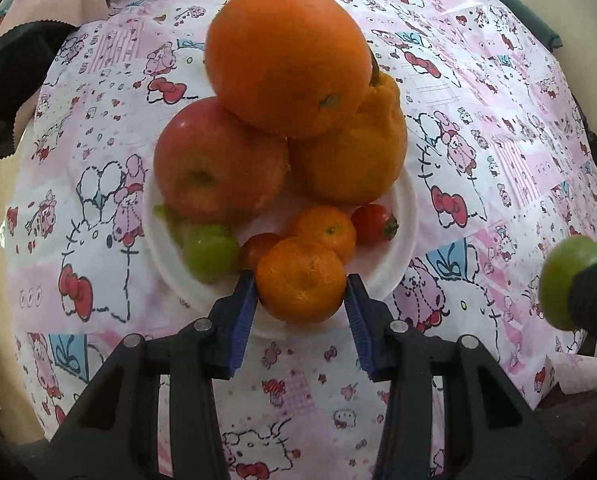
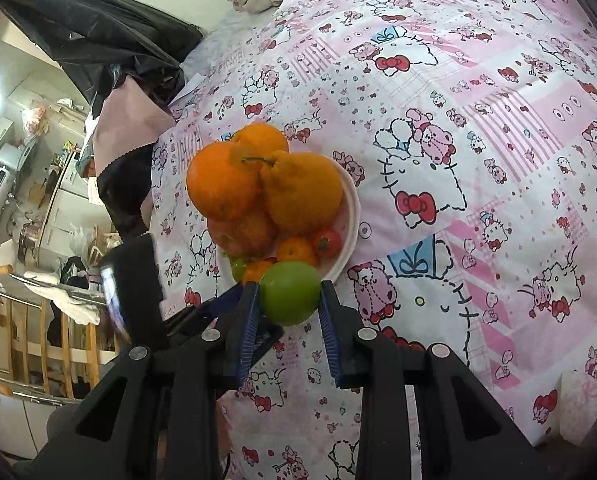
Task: Organize fruits
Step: 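Lower the mandarin onto the plate and open the left tool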
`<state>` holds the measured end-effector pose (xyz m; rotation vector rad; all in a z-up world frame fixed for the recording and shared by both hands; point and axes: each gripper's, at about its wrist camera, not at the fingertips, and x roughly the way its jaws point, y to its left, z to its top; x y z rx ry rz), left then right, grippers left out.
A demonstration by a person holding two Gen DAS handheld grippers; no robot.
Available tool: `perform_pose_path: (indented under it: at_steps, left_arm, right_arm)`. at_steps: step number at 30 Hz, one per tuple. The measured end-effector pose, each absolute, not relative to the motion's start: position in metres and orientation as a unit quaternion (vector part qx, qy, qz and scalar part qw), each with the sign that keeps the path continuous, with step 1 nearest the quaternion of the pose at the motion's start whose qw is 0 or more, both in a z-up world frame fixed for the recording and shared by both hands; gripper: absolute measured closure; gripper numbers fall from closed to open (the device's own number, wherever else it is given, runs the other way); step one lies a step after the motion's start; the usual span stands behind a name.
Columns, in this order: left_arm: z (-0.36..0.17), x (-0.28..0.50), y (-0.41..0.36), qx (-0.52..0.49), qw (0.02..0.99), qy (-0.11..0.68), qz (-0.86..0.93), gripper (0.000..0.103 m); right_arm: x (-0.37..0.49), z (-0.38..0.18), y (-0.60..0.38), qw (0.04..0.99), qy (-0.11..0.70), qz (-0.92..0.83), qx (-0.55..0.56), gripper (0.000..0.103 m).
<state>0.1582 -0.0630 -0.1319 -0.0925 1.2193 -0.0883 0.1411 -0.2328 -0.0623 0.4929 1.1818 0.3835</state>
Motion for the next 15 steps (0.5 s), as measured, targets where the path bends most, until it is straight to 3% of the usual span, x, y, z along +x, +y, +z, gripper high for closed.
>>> perform_pose_path:
  at_steps: [4,8,15]
  left_arm:
    - [-0.135,0.161,-0.067,-0.048,0.810,0.582,-0.045,0.060]
    - [-0.136,0.158,-0.063,-0.055,0.800,0.596,-0.043,0.043]
    - [-0.097,0.138,-0.038,-0.029,0.806,0.591,-0.024,0.039]
  right_arm:
    - [0.143,-0.063,-0.232,0.782,0.550,0.182,0.229,0.072]
    - [0.143,-0.061,-0.230,0.784,0.549,0.183,0.227,0.072]
    - [0.155,-0.070,-0.219,0.771,0.562,0.193,0.228,0.072]
